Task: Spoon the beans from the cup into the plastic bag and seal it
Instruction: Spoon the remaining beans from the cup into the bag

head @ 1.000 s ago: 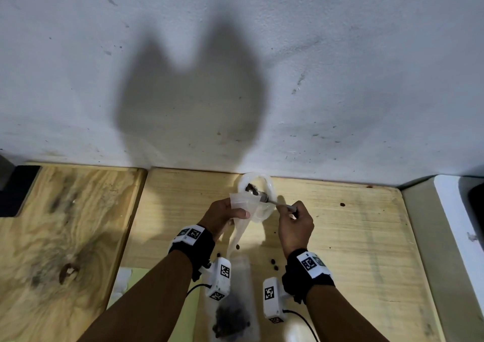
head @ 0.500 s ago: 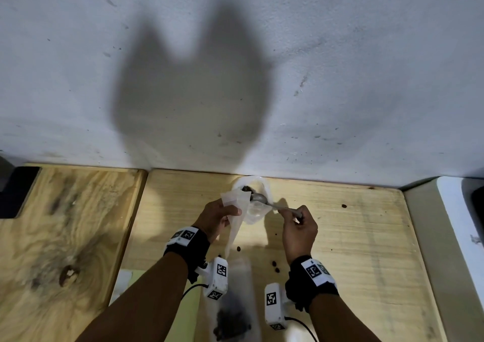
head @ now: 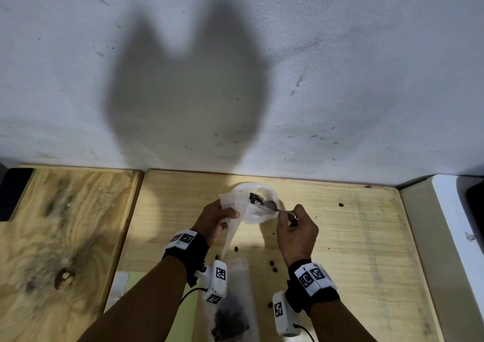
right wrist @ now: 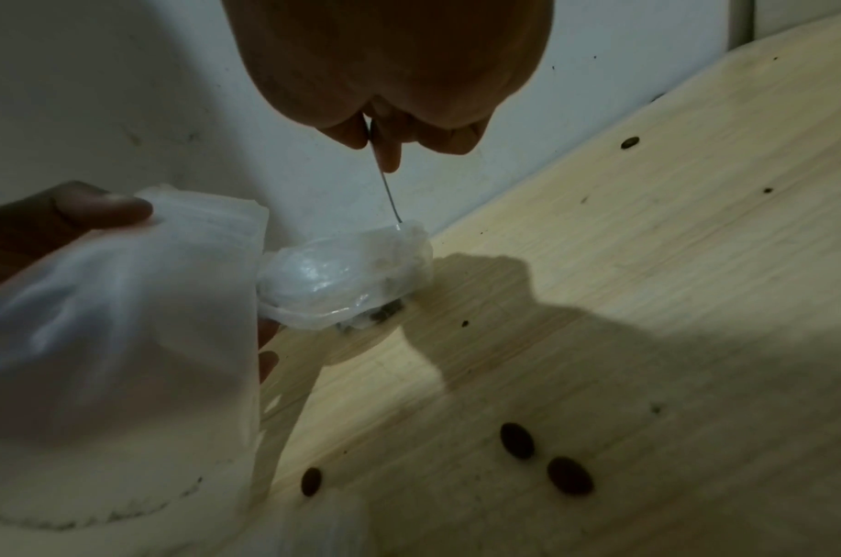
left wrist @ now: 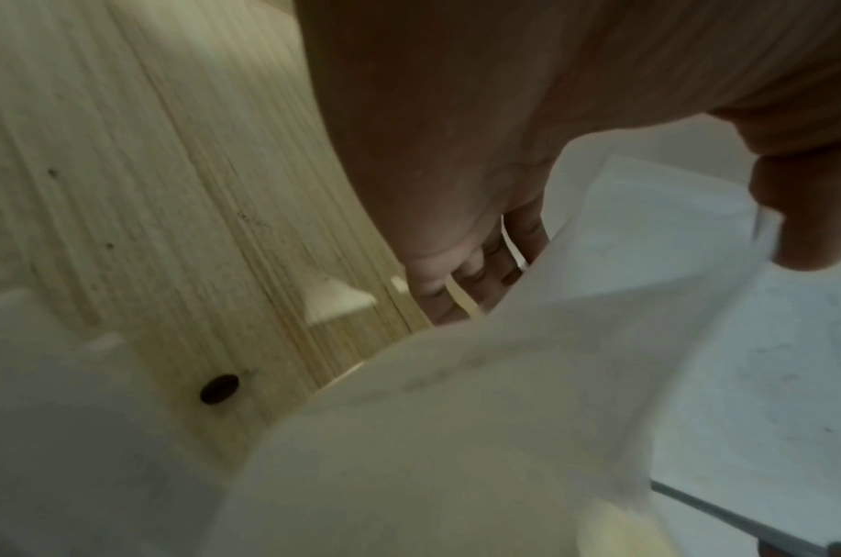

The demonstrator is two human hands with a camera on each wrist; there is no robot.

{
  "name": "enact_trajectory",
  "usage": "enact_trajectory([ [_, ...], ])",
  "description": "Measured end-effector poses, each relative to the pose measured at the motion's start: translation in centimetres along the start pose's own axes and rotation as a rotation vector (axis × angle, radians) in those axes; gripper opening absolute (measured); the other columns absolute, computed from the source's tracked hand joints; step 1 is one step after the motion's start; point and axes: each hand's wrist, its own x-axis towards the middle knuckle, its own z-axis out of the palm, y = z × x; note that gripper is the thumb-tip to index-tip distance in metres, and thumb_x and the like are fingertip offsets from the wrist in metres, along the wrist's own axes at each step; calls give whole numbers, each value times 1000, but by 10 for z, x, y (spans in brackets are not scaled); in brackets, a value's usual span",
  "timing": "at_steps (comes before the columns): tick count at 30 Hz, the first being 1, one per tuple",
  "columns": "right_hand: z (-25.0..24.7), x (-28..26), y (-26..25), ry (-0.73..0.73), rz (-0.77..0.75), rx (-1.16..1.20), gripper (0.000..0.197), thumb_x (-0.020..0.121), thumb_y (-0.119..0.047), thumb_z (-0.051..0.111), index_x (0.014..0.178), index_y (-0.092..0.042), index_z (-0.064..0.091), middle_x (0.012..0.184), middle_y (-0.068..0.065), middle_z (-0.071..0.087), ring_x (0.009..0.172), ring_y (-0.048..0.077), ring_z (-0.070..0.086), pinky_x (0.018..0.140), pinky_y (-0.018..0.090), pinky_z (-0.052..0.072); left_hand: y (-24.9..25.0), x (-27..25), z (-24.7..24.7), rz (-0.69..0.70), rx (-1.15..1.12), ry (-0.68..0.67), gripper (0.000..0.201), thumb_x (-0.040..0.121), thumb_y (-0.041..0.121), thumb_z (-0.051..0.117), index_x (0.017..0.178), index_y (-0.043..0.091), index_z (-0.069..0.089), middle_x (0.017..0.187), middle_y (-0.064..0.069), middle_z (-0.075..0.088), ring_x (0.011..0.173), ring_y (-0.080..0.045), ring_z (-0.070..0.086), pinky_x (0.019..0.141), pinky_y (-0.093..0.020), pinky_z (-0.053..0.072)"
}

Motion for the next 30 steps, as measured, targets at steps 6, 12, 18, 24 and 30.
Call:
enact_trajectory([
  [6,1,2,5,-58,2,56,32,84,-18,61,65,-21,36,56,6,47,51,15,33,53,26,36,5,1,5,36,112,-46,72,38,23,71,108,9,65,90,-7,65,80,-21,59,65,-26,45],
  [12,5,5,2,-106,-64,27,28,81,-34,53,64,-18,37,56,7,48,50,15,37,48,34,41,4,5,4,23,225,-48,65,36,26,72,99,12,68,82,-8,61,78,-22,50,60,-27,34],
  [18,7,4,3,-115,-105,-27,33,85,-21,61,63,-21,36,54,-5,39,51,14,34,51,27,34,0,5,0,33,309,-82,71,38,27,70,106,8,67,59,15,60,51,1,50,47,-14,36],
  [24,3,8,8,-56,-101,-21,41,89,-12,64,64,-23,33,54,-7,36,51,15,34,49,27,33,3,2,-2,41,292,-85,60,52,6,65,111,-2,62,51,17,59,46,7,51,45,-7,38],
  [30,11,-1,18,-98,21,87,39,92,-20,65,64,-22,38,52,-7,36,48,12,35,50,26,35,6,2,3,25,291,-86,58,53,3,63,110,-4,62,52,16,59,45,7,51,44,-7,38],
])
